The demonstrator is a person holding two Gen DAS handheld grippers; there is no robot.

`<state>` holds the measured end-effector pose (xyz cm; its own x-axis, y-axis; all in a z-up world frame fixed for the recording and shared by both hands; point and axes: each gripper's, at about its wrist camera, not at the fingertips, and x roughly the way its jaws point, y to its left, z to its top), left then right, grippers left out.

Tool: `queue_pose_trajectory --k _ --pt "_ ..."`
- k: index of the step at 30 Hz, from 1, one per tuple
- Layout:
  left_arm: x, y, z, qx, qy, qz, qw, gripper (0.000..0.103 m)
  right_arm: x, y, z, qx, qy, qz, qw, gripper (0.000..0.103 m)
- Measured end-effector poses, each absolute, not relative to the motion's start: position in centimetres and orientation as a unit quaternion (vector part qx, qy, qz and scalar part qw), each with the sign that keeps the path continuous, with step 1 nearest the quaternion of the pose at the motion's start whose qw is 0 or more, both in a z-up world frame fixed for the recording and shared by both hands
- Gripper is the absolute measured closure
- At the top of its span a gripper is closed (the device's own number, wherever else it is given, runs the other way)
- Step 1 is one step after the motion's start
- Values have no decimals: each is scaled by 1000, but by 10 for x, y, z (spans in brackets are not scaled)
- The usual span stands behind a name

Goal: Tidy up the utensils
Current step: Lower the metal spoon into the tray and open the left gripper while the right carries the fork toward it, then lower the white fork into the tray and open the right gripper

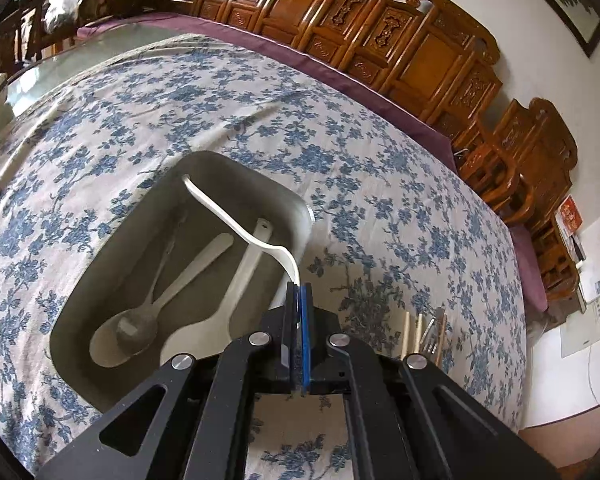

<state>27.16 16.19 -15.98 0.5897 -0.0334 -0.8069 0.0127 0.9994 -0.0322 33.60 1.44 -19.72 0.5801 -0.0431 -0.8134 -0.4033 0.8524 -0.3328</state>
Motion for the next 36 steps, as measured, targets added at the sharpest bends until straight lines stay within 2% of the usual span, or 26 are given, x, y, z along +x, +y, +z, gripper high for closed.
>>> queue_pose_trajectory --k 8,18,22,28,36 --pt "268 171 -159 -17 452 -9 892 87 321 30 -193 -222 447 165 851 95" --pt "264 165 -152 -20 442 -9 897 85 308 15 -178 -124 444 243 853 88" --pt "262 161 -149 -22 437 -8 899 75 299 4 -173 -110 441 268 849 87" --pt "260 146 -144 -12 432 -18 902 75 292 -32 -166 -95 431 262 858 87" --pt "256 106 -135 6 423 -42 905 62 277 -99 -150 -59 412 245 876 87"
